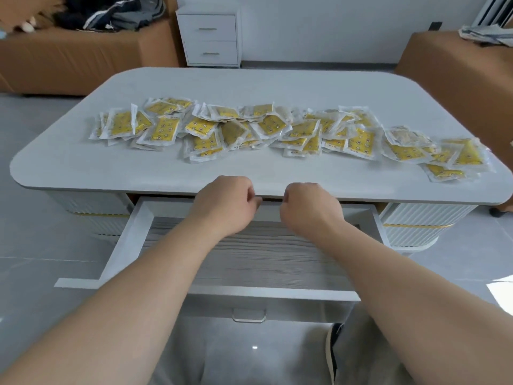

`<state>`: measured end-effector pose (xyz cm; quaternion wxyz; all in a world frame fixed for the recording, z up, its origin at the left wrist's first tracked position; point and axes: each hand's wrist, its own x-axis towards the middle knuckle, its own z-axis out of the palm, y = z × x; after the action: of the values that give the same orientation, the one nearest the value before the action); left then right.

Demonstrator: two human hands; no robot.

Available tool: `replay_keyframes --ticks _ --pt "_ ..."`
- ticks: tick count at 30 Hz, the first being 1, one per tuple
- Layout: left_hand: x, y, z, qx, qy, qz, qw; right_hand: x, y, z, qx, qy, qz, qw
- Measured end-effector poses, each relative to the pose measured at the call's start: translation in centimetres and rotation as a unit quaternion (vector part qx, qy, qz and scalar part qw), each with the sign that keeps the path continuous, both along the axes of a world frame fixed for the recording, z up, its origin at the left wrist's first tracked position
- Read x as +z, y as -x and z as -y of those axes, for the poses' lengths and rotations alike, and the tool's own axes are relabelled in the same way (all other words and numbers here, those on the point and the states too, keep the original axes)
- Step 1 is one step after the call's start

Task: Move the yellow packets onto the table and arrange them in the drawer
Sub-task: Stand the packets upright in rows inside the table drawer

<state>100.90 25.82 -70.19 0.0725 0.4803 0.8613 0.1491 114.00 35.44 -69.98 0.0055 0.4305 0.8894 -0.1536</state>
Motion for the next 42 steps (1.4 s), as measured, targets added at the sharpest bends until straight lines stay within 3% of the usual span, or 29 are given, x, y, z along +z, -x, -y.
replay_keyframes --ticks 7,11,15,23,27,30,32,37,42 --pt "-2.6 5.3 -3.7 0.059 -0.059 -0.072 0.994 -0.7 3.5 -5.2 -0.020 0.018 -0.116 0.993" --pt "-4.0 7.5 -4.4 0.101 -0.022 -0.114 0.988 -1.9 5.5 -5.7 -0.035 0.080 -0.199 0.976" --pt "-3.7 9.0 -4.2 0.116 0.000 -0.095 0.989 -2.0 7.2 -5.4 -0.022 0.082 -0.230 0.969" --pt "-3.2 10.2 -2.2 0.107 0.012 -0.028 0.994 -0.7 13.7 -5.6 0.043 0.030 -0.176 0.983" --pt "-2.2 9.8 -1.2 0.137 -0.024 0.056 0.989 -1.0 17.4 -6.0 0.017 0.060 -0.073 0.995" --pt "-1.3 9.3 -0.3 0.162 -0.072 0.124 0.976 -1.1 17.6 -6.2 -0.040 0.103 -0.110 0.988" --pt "-0.7 8.9 0.5 0.178 -0.095 0.136 0.970 -0.7 17.1 -6.1 -0.066 0.168 -0.199 0.963" --pt "-0.3 8.6 0.9 0.210 -0.158 0.247 0.933 0.2 13.2 -3.9 -0.190 0.295 -0.417 0.838" --pt "-0.9 7.3 -0.2 0.242 -0.156 0.507 0.813 -0.1 10.6 -2.9 -0.319 0.322 -0.490 0.745"
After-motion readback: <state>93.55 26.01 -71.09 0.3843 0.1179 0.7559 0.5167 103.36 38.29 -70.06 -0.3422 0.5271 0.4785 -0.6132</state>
